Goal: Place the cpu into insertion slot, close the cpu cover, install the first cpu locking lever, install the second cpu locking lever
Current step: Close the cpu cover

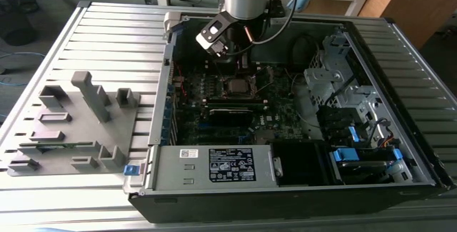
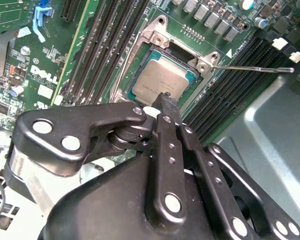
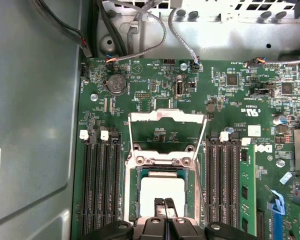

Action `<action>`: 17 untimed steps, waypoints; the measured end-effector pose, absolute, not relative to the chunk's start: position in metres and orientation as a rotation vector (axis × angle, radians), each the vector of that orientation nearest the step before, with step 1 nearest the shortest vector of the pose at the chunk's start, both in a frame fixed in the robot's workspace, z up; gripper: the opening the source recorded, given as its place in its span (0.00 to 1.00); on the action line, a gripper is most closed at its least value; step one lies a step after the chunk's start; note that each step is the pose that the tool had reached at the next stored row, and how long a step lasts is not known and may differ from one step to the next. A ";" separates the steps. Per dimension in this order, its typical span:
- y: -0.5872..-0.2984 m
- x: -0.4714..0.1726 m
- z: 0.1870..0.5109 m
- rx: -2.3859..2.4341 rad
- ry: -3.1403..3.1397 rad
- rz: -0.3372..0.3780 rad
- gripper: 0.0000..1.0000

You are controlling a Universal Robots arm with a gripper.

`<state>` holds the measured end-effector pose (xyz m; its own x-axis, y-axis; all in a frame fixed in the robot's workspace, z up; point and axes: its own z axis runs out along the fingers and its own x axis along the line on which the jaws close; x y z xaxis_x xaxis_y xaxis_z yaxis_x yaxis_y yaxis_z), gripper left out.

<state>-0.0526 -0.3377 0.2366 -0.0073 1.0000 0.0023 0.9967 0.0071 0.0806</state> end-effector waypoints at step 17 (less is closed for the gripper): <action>-0.338 -0.053 0.265 2.174 2.190 0.090 0.11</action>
<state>-0.0526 -0.3377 0.2654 -0.0073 1.0000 0.0025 0.9968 0.0071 0.0800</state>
